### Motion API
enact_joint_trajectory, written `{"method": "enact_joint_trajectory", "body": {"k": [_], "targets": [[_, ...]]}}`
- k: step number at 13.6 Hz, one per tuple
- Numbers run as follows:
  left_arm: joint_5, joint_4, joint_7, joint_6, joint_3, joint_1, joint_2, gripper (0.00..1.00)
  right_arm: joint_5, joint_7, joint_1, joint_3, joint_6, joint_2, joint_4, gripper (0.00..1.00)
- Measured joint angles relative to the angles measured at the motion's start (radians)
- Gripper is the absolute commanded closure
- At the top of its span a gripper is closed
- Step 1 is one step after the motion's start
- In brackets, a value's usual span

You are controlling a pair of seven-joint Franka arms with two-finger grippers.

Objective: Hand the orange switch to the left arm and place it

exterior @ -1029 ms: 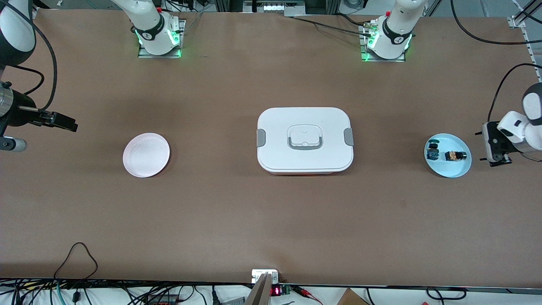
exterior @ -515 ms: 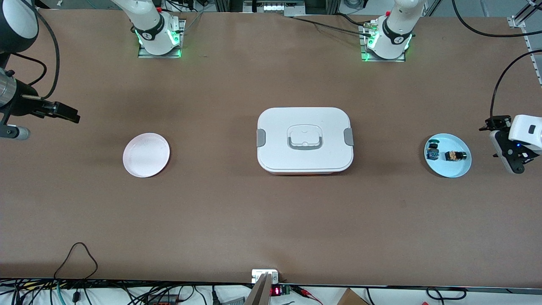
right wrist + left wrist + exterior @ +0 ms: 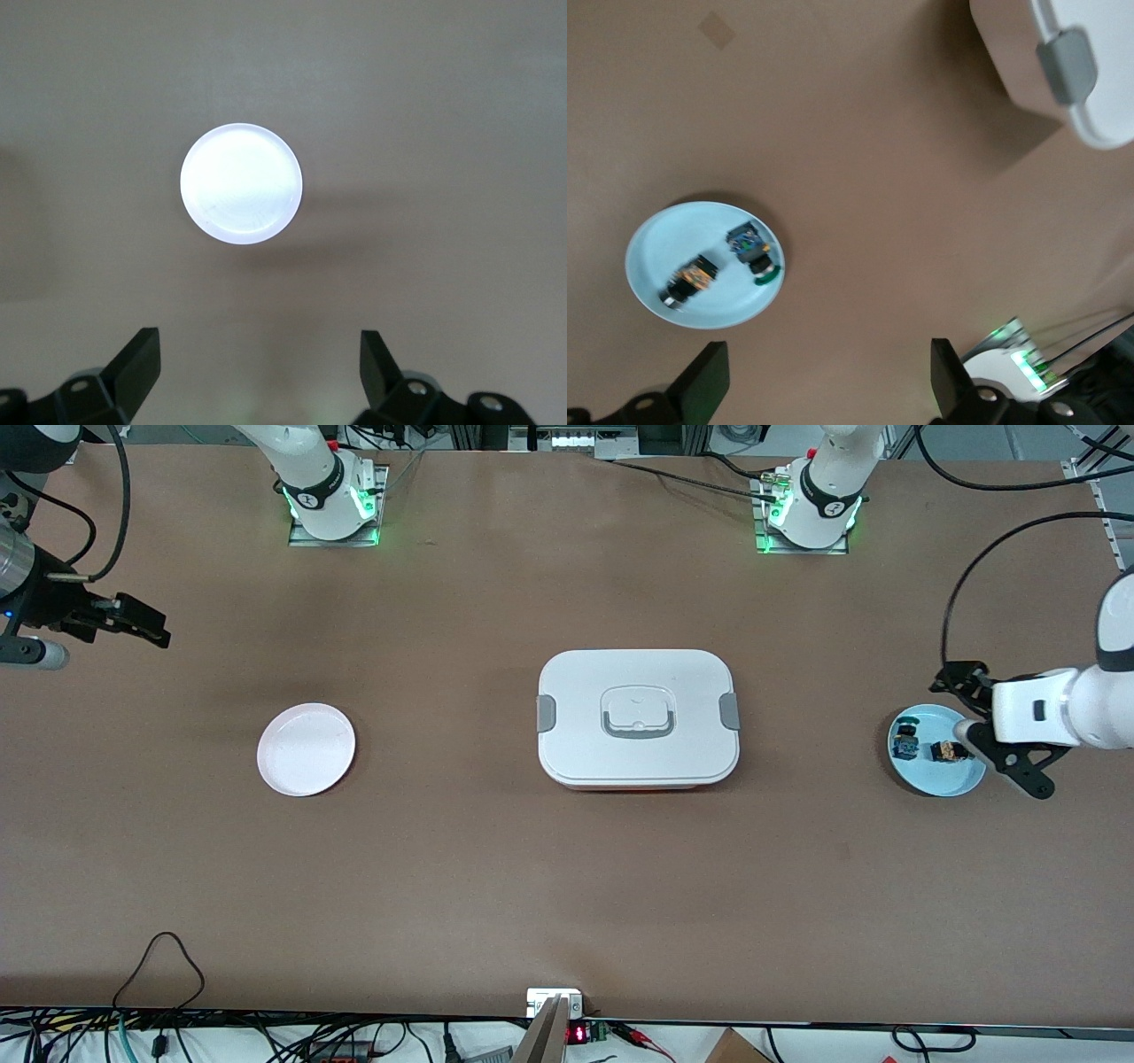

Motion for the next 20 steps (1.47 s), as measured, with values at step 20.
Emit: {"method": "enact_joint_trajectory", "body": {"k": [20], "targets": [[-0.19,-0.31,-0.548,0.378,0.692,-0.603,-0.442,0.0,0.001,-0.021,0.002,0.006,-0.034,-0.019,0.052,0.0]]}}
